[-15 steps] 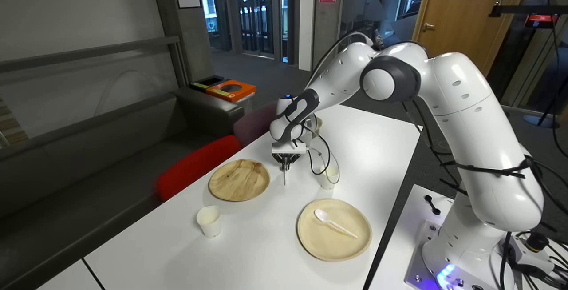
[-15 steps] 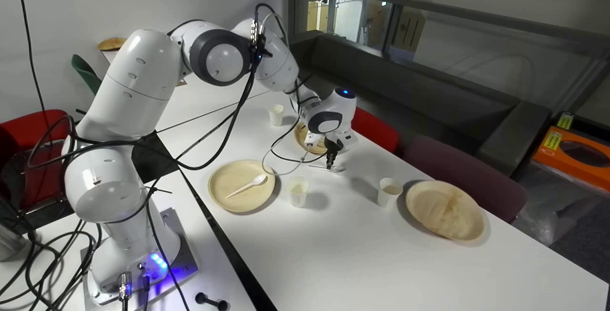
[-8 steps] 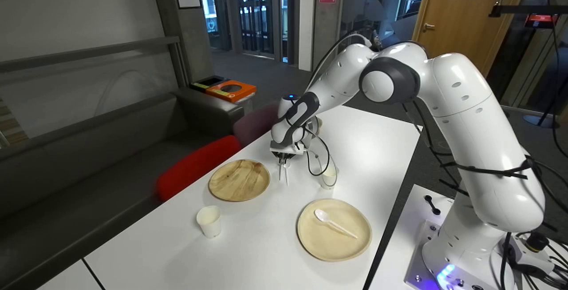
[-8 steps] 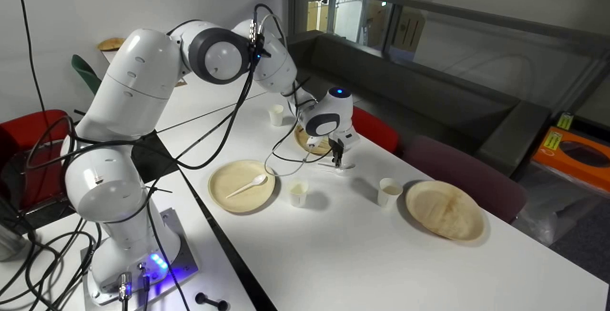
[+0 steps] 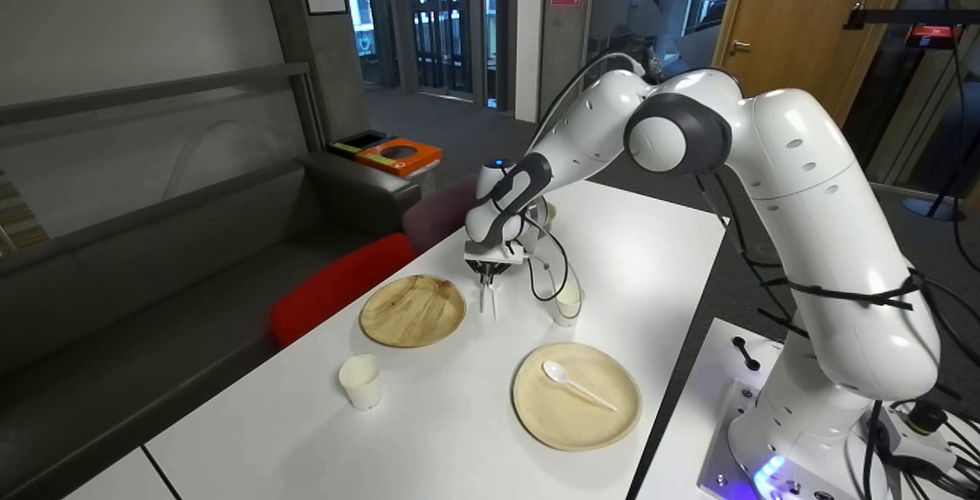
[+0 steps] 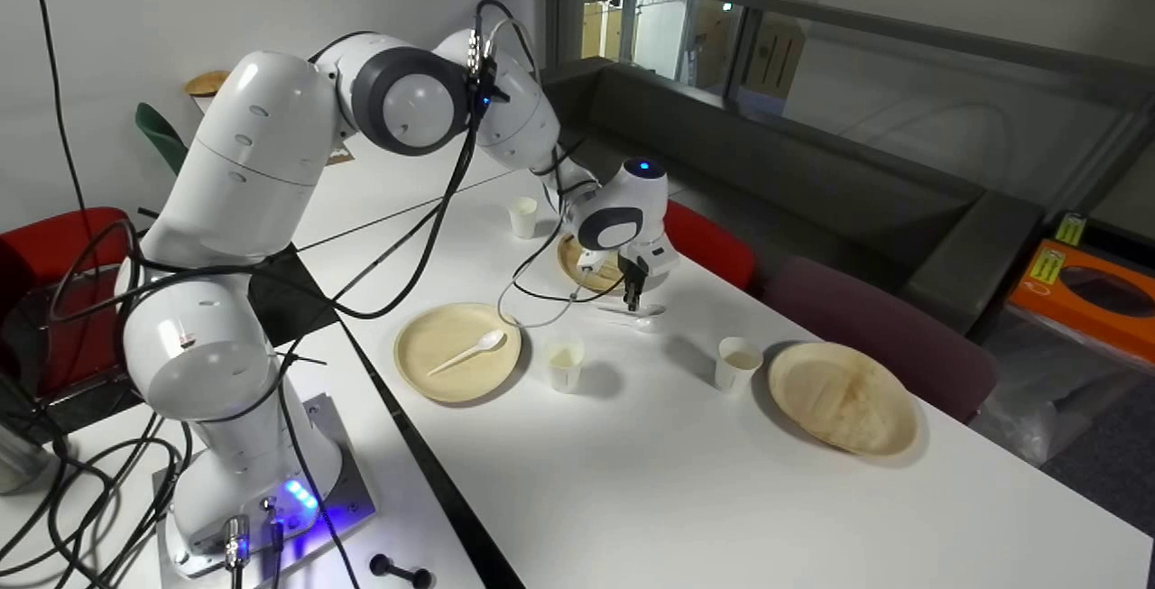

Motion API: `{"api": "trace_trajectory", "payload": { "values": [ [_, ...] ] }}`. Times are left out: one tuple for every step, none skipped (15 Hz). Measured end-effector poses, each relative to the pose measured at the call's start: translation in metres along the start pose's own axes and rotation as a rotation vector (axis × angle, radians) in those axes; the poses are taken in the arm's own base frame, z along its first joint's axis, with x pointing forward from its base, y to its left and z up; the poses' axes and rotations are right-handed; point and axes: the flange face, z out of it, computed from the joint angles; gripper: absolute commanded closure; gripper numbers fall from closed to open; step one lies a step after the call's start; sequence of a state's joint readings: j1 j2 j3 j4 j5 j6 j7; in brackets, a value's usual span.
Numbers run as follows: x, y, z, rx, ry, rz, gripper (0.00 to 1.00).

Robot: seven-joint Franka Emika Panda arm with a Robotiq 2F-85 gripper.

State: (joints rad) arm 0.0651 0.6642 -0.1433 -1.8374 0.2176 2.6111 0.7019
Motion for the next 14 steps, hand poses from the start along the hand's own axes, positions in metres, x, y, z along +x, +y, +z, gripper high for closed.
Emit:
{"api": "trace_trajectory", "payload": {
  "values": [
    [0.000, -0.002, -0.008, 0.003, -0.003, -0.003, 0.98],
    [0.001, -0.005, -0.018, 0.008, -0.003, -0.005, 0.98],
    [0.002, -0.008, -0.029, 0.016, -0.001, -0.007, 0.98],
    [0.003, -0.011, -0.041, 0.024, 0.000, -0.009, 0.98],
    [0.004, -0.014, -0.051, 0.034, 0.002, -0.005, 0.98],
    [0.004, -0.019, -0.062, 0.051, 0.006, 0.007, 0.98],
    [0.003, -0.026, -0.069, 0.072, 0.004, 0.035, 0.98],
    [0.001, -0.033, -0.074, 0.095, -0.011, 0.070, 0.98],
    [-0.003, -0.042, -0.077, 0.114, -0.037, 0.111, 0.98],
    [-0.008, -0.051, -0.078, 0.130, -0.063, 0.154, 0.98],
    [-0.013, -0.060, -0.077, 0.145, -0.087, 0.199, 0.98],
    [-0.017, -0.068, -0.075, 0.158, -0.108, 0.246, 0.98],
    [-0.020, -0.076, -0.070, 0.167, -0.128, 0.293, 0.98],
    [-0.022, -0.082, -0.064, 0.174, -0.148, 0.341, 0.98]
  ]
}}
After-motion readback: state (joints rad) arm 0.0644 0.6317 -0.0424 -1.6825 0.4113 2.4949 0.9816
